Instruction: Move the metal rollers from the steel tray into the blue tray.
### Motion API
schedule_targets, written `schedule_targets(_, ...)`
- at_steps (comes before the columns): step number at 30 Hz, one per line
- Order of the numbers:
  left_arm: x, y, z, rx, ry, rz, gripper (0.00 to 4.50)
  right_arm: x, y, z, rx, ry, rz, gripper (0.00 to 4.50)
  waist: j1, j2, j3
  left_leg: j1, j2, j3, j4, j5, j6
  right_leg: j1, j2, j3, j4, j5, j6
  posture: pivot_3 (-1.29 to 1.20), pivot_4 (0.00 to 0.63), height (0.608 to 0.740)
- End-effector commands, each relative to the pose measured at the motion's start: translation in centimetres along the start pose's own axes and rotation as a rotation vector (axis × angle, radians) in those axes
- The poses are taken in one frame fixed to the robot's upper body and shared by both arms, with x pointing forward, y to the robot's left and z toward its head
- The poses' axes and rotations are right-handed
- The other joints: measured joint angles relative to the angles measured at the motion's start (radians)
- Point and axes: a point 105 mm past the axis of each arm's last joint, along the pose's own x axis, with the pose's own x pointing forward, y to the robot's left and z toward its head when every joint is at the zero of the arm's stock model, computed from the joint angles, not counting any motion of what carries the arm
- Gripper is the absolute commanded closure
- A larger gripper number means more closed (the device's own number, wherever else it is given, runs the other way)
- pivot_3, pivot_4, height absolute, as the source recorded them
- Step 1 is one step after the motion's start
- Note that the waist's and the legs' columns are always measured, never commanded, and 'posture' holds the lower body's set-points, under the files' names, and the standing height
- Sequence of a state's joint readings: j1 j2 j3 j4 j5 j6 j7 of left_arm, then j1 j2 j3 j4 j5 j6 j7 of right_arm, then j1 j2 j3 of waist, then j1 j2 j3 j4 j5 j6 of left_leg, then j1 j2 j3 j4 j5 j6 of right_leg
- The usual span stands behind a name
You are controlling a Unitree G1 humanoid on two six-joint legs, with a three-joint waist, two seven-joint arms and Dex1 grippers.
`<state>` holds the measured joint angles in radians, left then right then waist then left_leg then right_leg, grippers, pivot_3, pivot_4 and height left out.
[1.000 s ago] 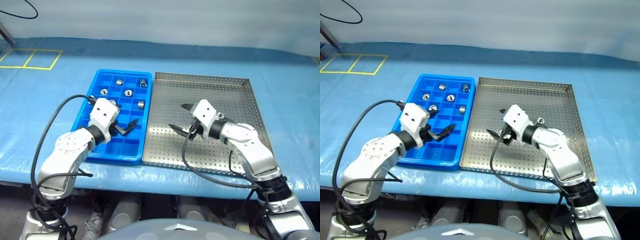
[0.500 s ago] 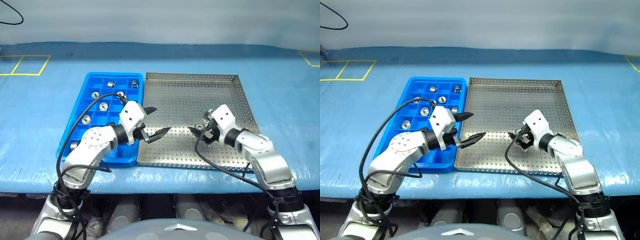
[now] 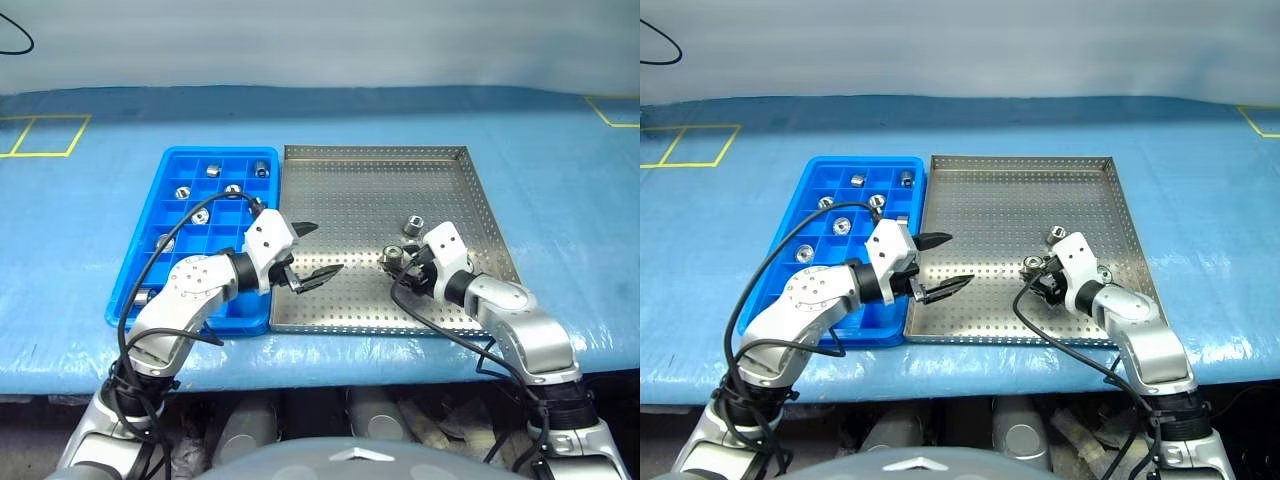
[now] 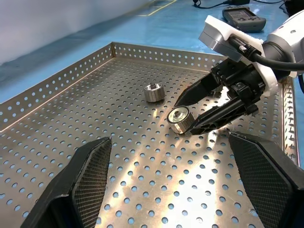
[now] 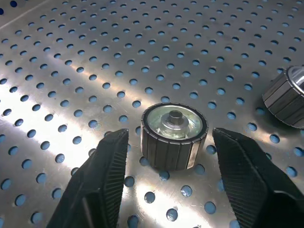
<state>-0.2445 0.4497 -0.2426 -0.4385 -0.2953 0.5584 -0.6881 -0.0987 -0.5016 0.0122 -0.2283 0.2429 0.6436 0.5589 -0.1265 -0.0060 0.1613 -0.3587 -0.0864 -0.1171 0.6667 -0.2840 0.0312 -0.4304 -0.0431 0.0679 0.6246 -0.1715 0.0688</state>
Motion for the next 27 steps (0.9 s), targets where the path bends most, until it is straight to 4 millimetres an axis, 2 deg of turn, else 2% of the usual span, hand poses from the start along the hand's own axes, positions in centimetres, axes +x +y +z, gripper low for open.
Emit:
schedule_targets(1,-0.3,0.1,0.8,0.035,-0.028,0.004,0.21,0.1,-0.3,0.9,-0.004,-0.029,-0.013,2.08,-0.001,0.0,0.0,0.0,0.0,0.0,0.0,0.0,0.0,0.0,0.0,0.0,0.0,0.0,0.0,-0.23,0.15,0.74)
schedule_targets(6,-0.4,0.1,0.7,0.039,-0.024,0.012,0.21,0.3,-0.1,0.8,0.0,-0.03,0.0,2.08,0.001,0.0,0.0,0.0,0.0,0.0,0.0,0.0,0.0,0.0,0.0,0.0,0.0,0.0,0.0,-0.21,0.15,0.74)
schedule_targets(10,-0.6,0.2,0.7,0.038,-0.023,0.018,0.21,0.5,0.0,0.9,0.007,-0.036,-0.002,2.83,0.002,0.0,0.0,0.0,0.0,0.0,0.0,0.0,0.0,0.0,0.0,0.0,0.0,0.0,0.0,-0.21,0.15,0.74)
schedule_targets(18,-1.0,0.3,0.5,0.031,-0.018,0.022,0.21,0.5,0.2,1.6,-0.014,-0.057,0.003,2.83,0.003,0.0,0.0,0.0,0.0,0.0,0.0,0.0,0.0,0.0,0.0,0.0,0.0,0.0,-0.001,-0.2,0.15,0.74)
schedule_targets(21,-1.5,0.2,0.5,0.025,-0.018,0.022,0.21,0.5,1.0,3.1,-0.032,-0.113,0.045,2.83,0.002,0.0,0.0,0.0,0.0,0.0,0.0,0.0,0.0,0.0,0.0,0.0,0.0,0.0,0.0,-0.2,0.15,0.74)
schedule_targets(25,-3.2,0.2,-0.1,0.039,0.032,0.067,0.21,0.9,3.4,6.1,-0.056,-0.22,0.186,2.83,-0.006,0.001,0.0,0.0,0.001,0.0,0.0,0.0,0.0,-0.001,0.0,0.0,0.0,0.0,0.0,-0.17,0.15,0.74)
schedule_targets(27,-4.7,0.3,-0.8,0.038,0.076,0.119,0.21,1.7,5.4,8.1,-0.066,-0.277,0.295,2.83,-0.009,0.0,0.001,0.0,0.002,0.0,0.0,0.0,0.0,-0.001,0.001,0.0,0.0,0.0,0.0,-0.15,0.15,0.74)
